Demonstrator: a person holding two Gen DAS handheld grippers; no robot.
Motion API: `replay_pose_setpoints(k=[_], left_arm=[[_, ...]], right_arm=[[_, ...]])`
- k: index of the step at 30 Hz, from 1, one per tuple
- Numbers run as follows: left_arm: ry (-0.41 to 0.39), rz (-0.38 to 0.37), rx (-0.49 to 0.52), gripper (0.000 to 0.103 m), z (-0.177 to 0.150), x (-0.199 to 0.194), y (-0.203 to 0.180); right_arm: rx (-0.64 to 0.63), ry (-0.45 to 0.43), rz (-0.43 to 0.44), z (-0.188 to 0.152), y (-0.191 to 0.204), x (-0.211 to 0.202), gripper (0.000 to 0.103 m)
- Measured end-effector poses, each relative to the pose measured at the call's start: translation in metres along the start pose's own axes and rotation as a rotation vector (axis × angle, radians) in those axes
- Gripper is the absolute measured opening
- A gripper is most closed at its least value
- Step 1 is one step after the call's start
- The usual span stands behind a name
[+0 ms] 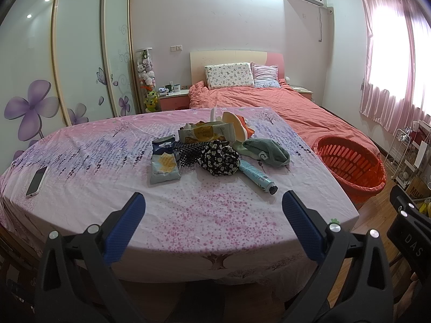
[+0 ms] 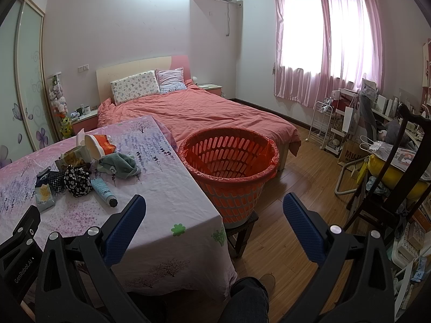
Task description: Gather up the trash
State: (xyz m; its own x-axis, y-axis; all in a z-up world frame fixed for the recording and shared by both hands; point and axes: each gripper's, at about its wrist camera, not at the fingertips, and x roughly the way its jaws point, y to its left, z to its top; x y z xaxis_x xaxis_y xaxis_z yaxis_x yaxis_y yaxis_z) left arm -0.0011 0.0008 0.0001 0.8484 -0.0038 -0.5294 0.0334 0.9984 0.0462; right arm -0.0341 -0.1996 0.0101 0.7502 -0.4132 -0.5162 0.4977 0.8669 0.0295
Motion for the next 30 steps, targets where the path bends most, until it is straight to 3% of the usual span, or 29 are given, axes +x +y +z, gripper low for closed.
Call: replay_pose_setpoints(k=[23,30], left_arm=[[0.012,0.006,-0.007,0.099,-0.001,0.002,0.004],[0.023,0.082,-0.079,0.099,0.008,0.033,0.041]], right_arm=[[-0.004,0.003,-0.001,0.001,0.002,0.004,0.101],[-0.001,0.011,0.046,0.003,0.009,0.023,0.101]])
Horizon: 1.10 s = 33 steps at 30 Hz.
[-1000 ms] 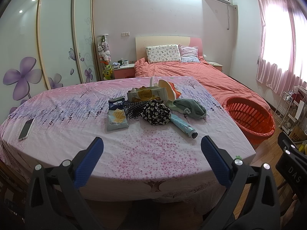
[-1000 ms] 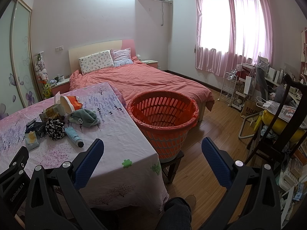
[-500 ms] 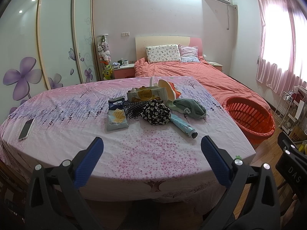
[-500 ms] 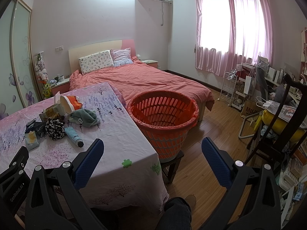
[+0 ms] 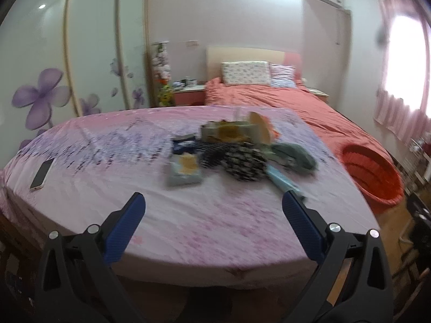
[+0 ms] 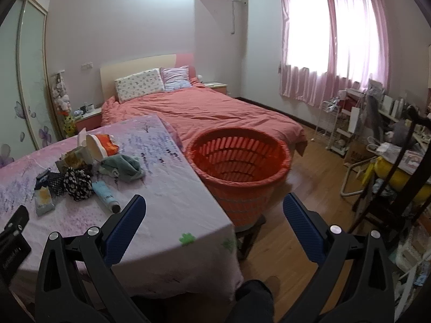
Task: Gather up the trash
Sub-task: 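Grasp the light blue tube with the right tool while the left tool approaches the blue cracker bag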
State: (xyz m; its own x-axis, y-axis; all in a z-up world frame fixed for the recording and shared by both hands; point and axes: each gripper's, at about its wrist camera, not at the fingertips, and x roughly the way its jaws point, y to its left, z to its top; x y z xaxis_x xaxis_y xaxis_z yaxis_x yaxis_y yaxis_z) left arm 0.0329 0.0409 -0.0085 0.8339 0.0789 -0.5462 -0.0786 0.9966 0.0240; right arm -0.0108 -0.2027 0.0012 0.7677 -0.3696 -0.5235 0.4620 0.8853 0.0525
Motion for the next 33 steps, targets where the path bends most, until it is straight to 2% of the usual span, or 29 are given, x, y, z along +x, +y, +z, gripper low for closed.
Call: replay_pose_setpoints(k=[7,13,18,21,26,31,32,33], left_arm=[[0.044,0.084,-0.08,0.099,0.019,0.048,0.057],[0.082,0.084,-0.097,0.099,0.034,0.088,0.077],[0.101,0.065,-0.083,0.095,0.041,0.114,0.076],[0.125,0.047,-0.087,0.091,0.043,0.127,0.075],[0.159,0.028,-0.089,0.088,0.042,0.147,0.071],[0.198,0.004,-0.085,0.083,0.041,0.166,0.066],[0.206,0.001,-0.087,0.083,0.04,0.17,0.066],[0.214,0.0,-0.087,0.083,0.04,0.173,0.065]], right_arm=[[-0.002,0.055,0.118,0.007,0.02,0.033,0.101],[-0.071,0.105,0.247,0.016,0.051,0.058,0.08],[-0.127,0.188,0.364,0.021,0.085,0.086,0.06],[-0.168,0.252,0.405,0.015,0.101,0.102,0.053],[-0.214,0.334,0.425,0.001,0.114,0.119,0.052],[-0.242,0.377,0.434,-0.007,0.125,0.136,0.046],[-0.263,0.364,0.421,-0.008,0.128,0.135,0.043],[-0.272,0.359,0.416,-0.008,0.13,0.137,0.036]])
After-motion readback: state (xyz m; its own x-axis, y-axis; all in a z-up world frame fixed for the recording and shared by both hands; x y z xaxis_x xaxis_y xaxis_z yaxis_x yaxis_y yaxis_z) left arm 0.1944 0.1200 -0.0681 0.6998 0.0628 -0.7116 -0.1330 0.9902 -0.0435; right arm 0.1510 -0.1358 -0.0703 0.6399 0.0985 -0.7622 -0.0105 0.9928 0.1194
